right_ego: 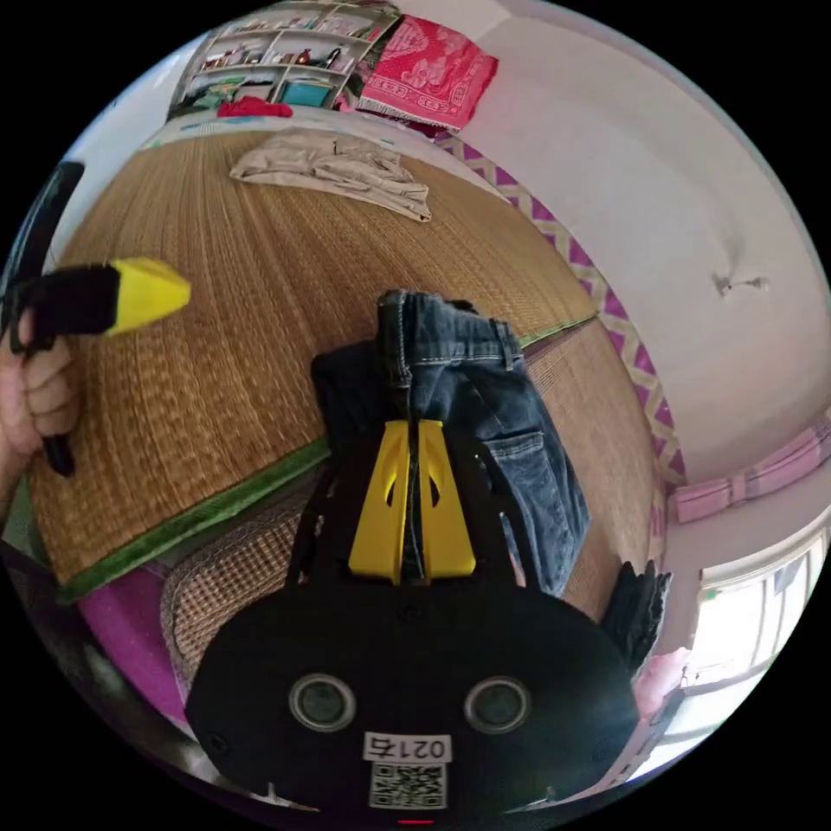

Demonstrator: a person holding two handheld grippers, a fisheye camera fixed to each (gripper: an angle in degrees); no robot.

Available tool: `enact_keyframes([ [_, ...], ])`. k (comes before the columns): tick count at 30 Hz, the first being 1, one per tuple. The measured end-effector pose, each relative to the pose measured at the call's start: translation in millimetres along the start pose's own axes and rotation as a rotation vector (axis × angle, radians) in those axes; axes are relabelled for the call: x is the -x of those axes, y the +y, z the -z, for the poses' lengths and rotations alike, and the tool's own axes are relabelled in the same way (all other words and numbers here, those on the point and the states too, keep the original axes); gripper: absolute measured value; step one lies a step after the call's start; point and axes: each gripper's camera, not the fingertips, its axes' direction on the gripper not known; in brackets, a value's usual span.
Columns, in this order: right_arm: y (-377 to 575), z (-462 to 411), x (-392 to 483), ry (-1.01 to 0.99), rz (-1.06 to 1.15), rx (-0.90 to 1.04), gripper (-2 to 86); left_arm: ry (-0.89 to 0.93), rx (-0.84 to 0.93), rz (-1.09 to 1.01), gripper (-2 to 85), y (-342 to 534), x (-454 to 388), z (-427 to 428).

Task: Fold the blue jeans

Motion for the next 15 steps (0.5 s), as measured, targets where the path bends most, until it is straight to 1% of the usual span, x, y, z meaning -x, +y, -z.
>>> enact_keyframes([
  [5,-18.7,25.0,14.5,0.189,0.022,-0.028,-0.5,0.03,0.044,-0.021,-0.9,24.5,26.0,-14.8],
  [8,-26.3,2.8,41.8,0.29,0.151,0.018,0.0,0.043,0.046,-0.012,-0.9,41.3,43.4,-21.2],
  [9,-27.7,-16.0,60.5,0.312,0.245,0.056,0.5,0.044,0.048,-0.017,-0.9,48.1,48.2,-24.4],
  [10,-25.2,-27.4,72.7,0.4,0.285,0.04,1.0,0.042,0.049,-0.019,-0.9,51.5,50.3,-26.1],
  [11,-23.4,-29.2,73.9,0.42,0.284,0.025,1.5,0.033,0.051,-0.023,-0.9,58.2,54.1,-29.7],
  [12,-20.5,-24.8,64.6,0.377,0.233,-0.02,2.3,0.03,0.051,-0.025,-0.9,65.0,58.1,-33.1],
  [14,-8.2,-2.5,27.8,0.165,0.096,-0.113,4.4,0.028,0.059,-0.024,-0.8,73.4,64.4,-39.9],
  [15,5.7,12.2,-7.5,-0.027,-0.01,-0.162,5.2,0.02,0.083,-0.033,-0.7,75.0,64.9,-47.8],
])
